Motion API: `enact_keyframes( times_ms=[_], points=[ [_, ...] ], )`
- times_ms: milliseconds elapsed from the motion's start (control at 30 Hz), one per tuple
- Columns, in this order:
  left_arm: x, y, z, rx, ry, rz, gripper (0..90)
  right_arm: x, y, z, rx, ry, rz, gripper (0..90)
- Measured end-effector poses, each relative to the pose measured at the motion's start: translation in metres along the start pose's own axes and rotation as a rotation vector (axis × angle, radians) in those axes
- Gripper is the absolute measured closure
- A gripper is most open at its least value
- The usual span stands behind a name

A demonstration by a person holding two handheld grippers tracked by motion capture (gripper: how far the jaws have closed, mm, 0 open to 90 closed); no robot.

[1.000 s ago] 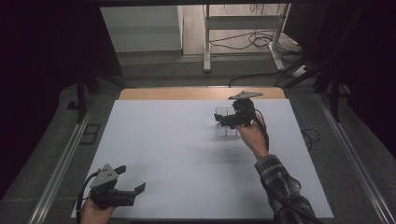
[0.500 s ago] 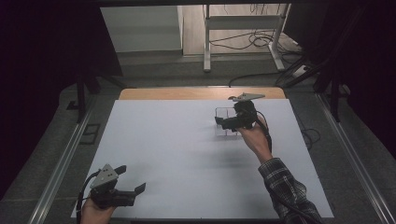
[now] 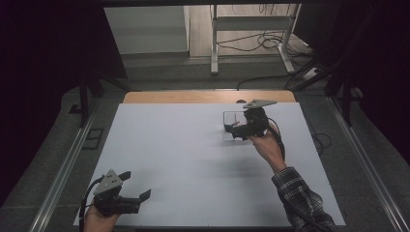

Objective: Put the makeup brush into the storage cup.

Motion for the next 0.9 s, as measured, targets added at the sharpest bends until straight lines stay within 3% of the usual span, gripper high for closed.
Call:
enact_keyframes(
  times_ms=[900],
  points=[
    [0.001,0.0,0.0,0.0,-0.003,-0.001,2.8,0.024,0.013,0.003,0.017,-0.024,-0.042,0.0]
  ],
)
Point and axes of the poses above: each handheld gripper's, and its own axes: x roughly backward along the jaws, z roughly out of its underside, y roughly to its left, the point moved 10 cm from there along -x, roughly forward along the jaws, and after that the axes turned 12 degrees about z, right-handed, at the moved point
